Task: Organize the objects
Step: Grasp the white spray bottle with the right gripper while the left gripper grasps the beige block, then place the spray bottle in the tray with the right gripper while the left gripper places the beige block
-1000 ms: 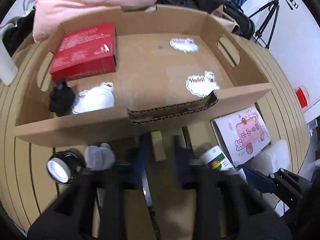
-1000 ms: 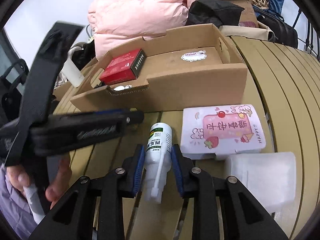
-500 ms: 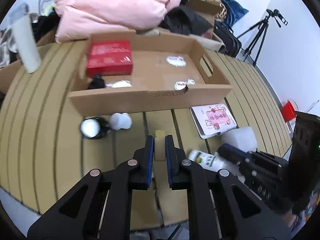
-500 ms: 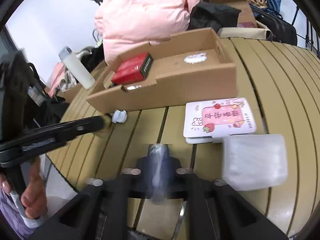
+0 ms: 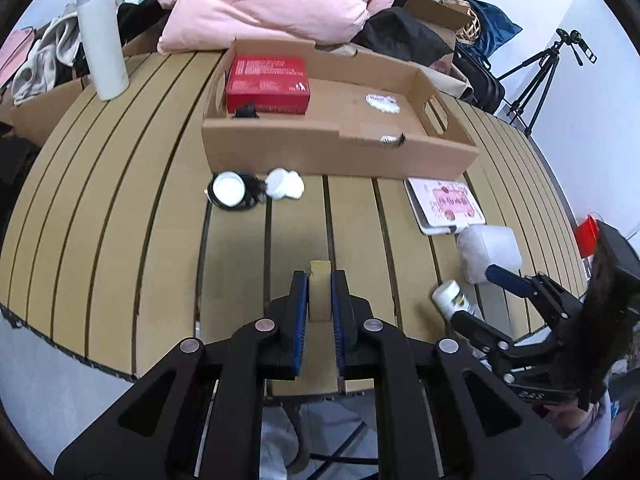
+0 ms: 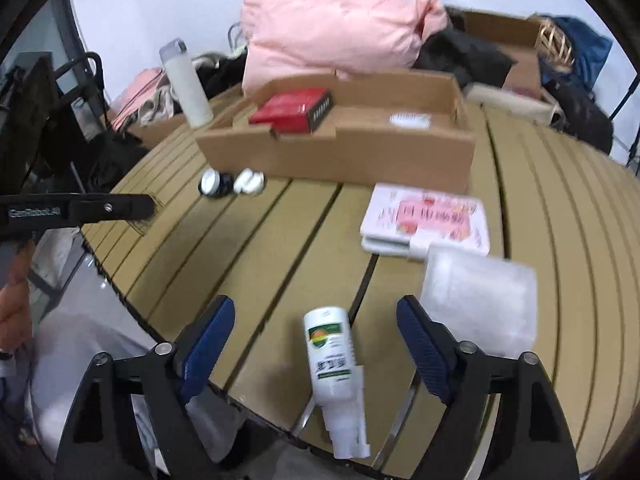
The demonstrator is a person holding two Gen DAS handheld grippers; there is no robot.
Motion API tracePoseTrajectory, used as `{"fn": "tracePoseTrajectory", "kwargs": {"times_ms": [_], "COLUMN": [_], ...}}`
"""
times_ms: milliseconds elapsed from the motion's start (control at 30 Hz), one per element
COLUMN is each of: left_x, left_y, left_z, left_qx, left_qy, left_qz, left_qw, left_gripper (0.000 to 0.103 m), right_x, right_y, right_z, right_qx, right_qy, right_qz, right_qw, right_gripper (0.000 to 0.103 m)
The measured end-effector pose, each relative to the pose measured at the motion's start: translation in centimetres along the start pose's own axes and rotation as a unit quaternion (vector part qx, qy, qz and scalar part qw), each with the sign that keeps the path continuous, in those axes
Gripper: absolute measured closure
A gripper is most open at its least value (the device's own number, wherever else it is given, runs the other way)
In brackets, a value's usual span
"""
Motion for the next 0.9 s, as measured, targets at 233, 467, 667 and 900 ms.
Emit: {"fn": "tracePoseTrajectory", "kwargs": {"times_ms": [233, 467, 667, 900], "left_x": [0.0, -0.1, -0.3, -1.5], "left_y": [0.9, 0.9, -2.1, -13.9], "left_z": [-0.3, -0.4, 0.3, -1.9], "left_qx": [0.005, 0.005, -0.009, 0.002], "left_qy": [0.005, 0.006, 0.02, 0.057], "left_qz": [0.002, 0.001, -0.014, -0.03], "left_qw": [1.0, 1.0, 0.9997, 0.9979], "left_gripper": [0.094, 0.094, 0.094, 0.094], "right_x": [-0.4, -1.4, -2.1, -3.3], "right_y": [2.6, 2.4, 0.6, -9.5], "right_z": [-1.9, -1.9, 0.1, 2.5], "right_qx": [0.043, 0.039, 0.012, -0.034], "right_qy": [0.022, 0.037, 0.002, -0.063], "right_qz": [0.017, -0.007, -0.045, -0.096], "right_qw": [0.999, 0.999, 0.999, 0.993], "right_gripper": [0.032, 0.073, 0.073, 0.073]}}
Point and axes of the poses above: each gripper's, at about its wrist camera, not at the fingertips, and z roughly against the way its jaws point, x to its left, y to its underside, the point moved 2 cm from there along -z, roughly the way its jaws point, and after that the axes turned 8 degrees about y, right-handed, at the moved point
